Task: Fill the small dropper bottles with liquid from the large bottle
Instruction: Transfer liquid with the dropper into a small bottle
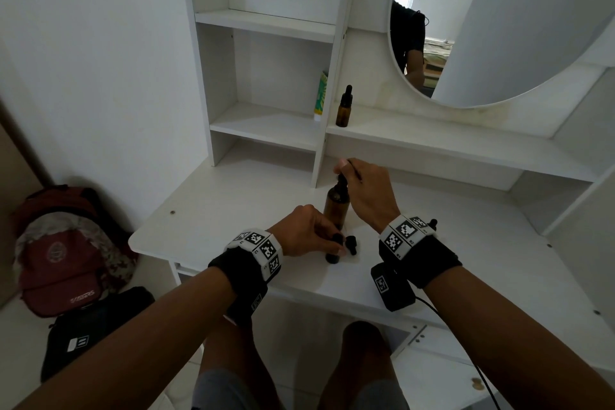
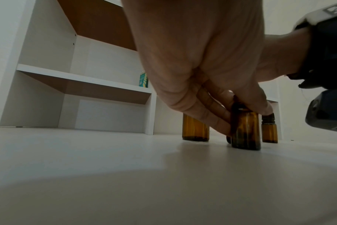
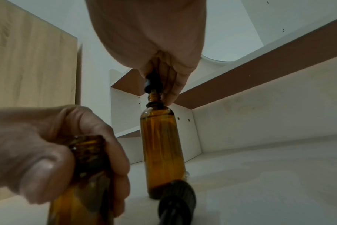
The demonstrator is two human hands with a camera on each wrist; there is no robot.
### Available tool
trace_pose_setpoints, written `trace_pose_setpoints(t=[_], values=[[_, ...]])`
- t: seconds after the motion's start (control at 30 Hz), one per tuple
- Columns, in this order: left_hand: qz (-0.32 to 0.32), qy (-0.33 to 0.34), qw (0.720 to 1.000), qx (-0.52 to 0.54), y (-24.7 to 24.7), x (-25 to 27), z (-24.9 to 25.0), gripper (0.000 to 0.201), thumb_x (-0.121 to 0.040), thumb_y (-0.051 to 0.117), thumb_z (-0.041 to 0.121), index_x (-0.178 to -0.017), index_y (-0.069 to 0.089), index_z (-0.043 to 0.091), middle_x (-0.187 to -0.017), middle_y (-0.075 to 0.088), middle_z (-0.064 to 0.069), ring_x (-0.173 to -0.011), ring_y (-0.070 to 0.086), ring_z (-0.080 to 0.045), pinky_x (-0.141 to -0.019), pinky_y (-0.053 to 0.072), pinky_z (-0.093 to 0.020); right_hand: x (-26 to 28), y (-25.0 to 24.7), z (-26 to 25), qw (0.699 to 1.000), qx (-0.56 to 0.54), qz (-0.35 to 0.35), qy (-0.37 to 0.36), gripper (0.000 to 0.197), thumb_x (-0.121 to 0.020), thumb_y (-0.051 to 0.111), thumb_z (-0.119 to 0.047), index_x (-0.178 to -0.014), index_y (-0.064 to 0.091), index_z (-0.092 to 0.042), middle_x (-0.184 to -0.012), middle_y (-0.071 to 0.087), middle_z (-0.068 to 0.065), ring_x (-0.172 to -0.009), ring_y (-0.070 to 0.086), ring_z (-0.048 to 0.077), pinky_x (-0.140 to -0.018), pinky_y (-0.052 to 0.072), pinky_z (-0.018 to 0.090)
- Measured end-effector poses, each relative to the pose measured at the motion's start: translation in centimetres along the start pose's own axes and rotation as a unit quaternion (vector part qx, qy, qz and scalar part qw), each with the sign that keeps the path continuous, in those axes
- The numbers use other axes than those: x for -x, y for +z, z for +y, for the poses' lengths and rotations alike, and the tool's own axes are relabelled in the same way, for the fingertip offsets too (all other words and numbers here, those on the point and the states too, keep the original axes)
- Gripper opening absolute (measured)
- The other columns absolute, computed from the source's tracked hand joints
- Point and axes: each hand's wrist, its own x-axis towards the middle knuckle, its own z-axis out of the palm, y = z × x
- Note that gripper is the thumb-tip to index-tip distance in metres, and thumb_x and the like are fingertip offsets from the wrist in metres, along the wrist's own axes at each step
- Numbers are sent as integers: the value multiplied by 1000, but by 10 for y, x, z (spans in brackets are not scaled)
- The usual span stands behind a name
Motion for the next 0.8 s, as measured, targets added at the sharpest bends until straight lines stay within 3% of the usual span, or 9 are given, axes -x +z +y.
trace_pose_setpoints(t=[0.1, 0.23, 0.8], values=[[1, 1, 1000, -6, 1, -1, -2, 27, -76, 84, 25, -99, 80, 12, -94, 78, 2, -85, 71, -5, -86, 58, -24, 0, -1, -1, 1000, -4, -7, 3, 38, -102, 43, -30, -90, 70, -5, -80, 70, 10, -74, 67, 21, -71, 55, 32], [1, -3, 1000, -7, 0, -2, -3, 27, -76, 84, 26, -100, 80, 13, -95, 78, 2, -88, 72, -7, -88, 58, -25, -1, -1, 0, 1000, 3, -11, -11, 39, -102, 43, -28, -89, 70, -5, -78, 71, 10, -72, 68, 22, -71, 56, 37], [-4, -6, 1000, -1, 1, -2, -5, 28, -76, 84, 27, -99, 80, 14, -95, 78, 1, -90, 72, -11, -90, 58, -36, 0, 2, 3, 1000, -12, -21, -5, 38, -103, 42, -29, -93, 70, -5, -81, 70, 10, -74, 68, 22, -72, 57, 38]])
